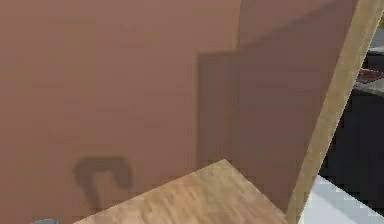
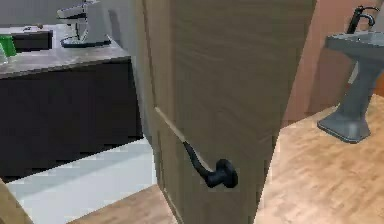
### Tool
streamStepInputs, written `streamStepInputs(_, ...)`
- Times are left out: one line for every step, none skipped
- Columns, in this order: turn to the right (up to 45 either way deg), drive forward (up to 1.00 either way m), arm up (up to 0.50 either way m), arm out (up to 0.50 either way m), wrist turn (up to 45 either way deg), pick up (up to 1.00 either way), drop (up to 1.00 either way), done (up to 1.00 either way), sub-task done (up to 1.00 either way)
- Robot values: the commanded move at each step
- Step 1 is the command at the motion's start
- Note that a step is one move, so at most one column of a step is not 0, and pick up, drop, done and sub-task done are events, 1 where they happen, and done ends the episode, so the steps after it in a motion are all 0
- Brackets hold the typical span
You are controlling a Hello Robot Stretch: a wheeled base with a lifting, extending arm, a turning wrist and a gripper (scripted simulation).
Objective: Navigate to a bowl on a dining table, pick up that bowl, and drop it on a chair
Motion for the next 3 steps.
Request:
streamStepInputs(42.0, 0.00, 0.00, 0.00, 0.0, 0.00, 0.00, 0.00, 0.00)
streamStepInputs(0.0, 1.00, 0.00, 0.00, 0.0, 0.00, 0.00, 0.00, 0.00)
streamStepInputs(6.0, 0.00, 0.00, 0.00, 0.0, 0.00, 0.00, 0.00, 0.00)
